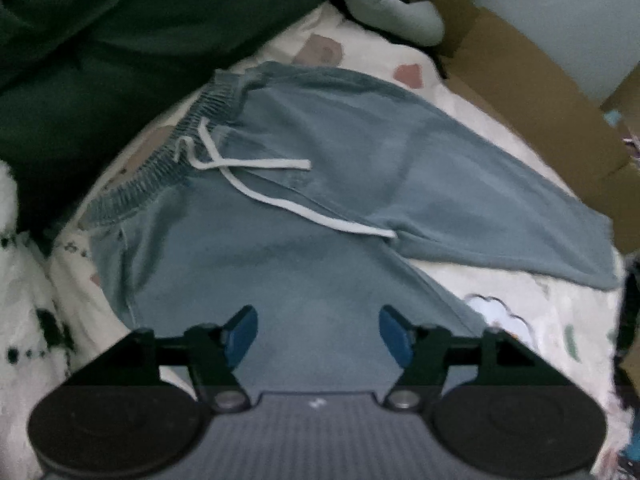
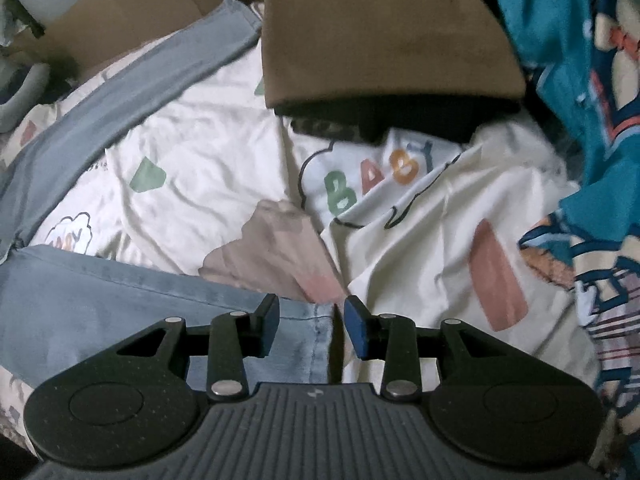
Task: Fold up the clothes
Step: 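Open both grippers and lift them away from the pants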
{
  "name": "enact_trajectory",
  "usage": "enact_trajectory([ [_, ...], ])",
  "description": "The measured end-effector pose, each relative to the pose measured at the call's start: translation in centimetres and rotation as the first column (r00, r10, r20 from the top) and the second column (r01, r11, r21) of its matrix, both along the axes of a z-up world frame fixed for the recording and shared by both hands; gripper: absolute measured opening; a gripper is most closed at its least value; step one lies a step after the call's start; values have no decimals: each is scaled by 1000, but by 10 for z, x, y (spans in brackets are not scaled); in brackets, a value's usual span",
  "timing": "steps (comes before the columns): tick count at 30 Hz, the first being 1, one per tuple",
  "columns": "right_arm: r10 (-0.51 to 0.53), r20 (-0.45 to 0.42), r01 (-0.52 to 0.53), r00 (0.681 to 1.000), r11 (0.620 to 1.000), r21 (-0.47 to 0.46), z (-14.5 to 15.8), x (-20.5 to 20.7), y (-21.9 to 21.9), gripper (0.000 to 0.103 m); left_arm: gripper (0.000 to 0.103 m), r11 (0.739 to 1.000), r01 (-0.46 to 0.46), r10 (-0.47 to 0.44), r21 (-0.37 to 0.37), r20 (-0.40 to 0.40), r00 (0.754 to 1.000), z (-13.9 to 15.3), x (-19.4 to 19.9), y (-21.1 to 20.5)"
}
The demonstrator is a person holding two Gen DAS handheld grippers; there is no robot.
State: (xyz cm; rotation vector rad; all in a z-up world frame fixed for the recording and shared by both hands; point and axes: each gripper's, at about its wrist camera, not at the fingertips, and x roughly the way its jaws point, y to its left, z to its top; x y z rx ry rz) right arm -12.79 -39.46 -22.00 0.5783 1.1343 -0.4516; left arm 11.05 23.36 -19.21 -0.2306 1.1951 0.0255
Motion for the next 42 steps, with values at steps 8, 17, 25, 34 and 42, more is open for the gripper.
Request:
enact_trajectory([
  [8, 27, 29, -27, 999, 999, -21, 38, -8, 8, 43, 83, 998, -9, 9, -66, -2, 1000, 28, -24, 9],
  [17, 80, 85, -73, 993, 994, -80, 84, -14, 17, 43, 85, 996, -18, 22, -91, 44, 999, 63, -54, 18],
  [25, 122, 134, -108, 983, 988, -109, 112, -22, 24, 43, 86, 995, -65, 72, -79, 81, 994, 79, -66, 42],
  [34, 131, 145, -118, 981, 988, -98, 89, -29, 39, 43, 85, 990, -137, 141, -39, 105, 984, 47, -47, 69],
  [42, 173, 80, -167, 982, 983, -82, 57, 0, 58, 43, 82, 988, -151, 154, -39, 106, 982, 6, -31, 76],
])
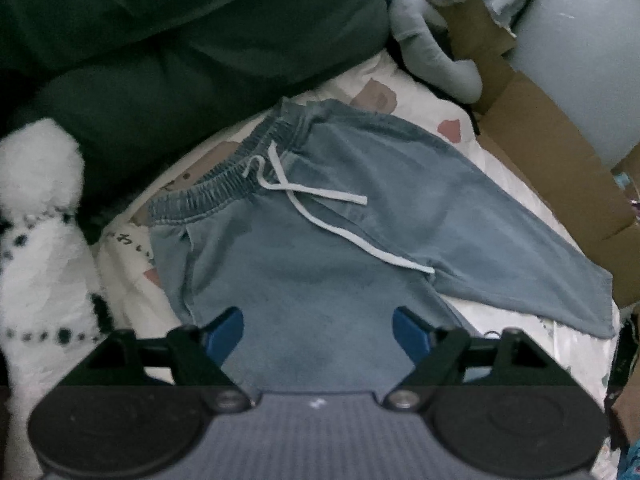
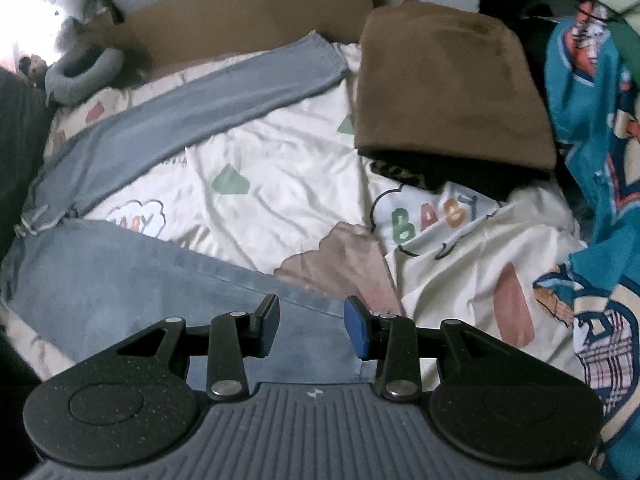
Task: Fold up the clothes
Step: 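Open both grippers and lift them away from the pants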
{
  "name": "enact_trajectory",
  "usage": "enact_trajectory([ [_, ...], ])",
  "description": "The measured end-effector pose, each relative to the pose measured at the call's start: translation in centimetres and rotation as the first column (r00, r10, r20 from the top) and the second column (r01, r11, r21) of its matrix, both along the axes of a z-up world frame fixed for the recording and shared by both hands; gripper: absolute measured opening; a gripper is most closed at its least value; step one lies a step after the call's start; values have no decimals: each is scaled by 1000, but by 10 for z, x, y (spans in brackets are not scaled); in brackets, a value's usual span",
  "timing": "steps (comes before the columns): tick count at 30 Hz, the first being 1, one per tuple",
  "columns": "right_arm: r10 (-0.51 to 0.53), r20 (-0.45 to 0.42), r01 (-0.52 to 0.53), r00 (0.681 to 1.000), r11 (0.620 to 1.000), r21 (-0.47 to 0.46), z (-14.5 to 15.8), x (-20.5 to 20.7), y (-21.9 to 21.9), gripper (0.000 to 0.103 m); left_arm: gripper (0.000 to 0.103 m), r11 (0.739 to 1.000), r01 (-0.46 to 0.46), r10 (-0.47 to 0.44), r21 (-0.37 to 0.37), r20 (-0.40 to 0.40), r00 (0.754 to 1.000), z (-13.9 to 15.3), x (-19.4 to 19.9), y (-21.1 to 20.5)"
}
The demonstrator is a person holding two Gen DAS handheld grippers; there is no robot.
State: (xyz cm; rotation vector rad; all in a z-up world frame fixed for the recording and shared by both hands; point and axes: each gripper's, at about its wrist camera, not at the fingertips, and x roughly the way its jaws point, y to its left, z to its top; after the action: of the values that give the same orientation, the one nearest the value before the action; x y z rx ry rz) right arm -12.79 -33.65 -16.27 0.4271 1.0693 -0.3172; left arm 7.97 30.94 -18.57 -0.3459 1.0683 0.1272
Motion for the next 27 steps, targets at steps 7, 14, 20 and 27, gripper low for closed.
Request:
enact_trajectory([
  [7, 70, -69, -70, 995, 998, -5, -37, 33, 13, 43, 70, 1000, -11, 11, -26, -16, 1000, -39, 14, 7],
  [14, 138, -127, -136, 982, 990, 26, -73, 61, 32, 43, 61, 998, -50, 50, -26, -13, 999, -76, 40, 23],
  [20, 195, -167, -191, 966, 981, 42, -102, 86, 46, 43, 56, 998, -57, 58, -26, 15, 998, -108, 60, 38],
  [27, 212, -216, -207, 953, 977, 44, -137, 94, 52, 43, 51, 995, -96, 96, -12, 11, 995, -143, 78, 71],
])
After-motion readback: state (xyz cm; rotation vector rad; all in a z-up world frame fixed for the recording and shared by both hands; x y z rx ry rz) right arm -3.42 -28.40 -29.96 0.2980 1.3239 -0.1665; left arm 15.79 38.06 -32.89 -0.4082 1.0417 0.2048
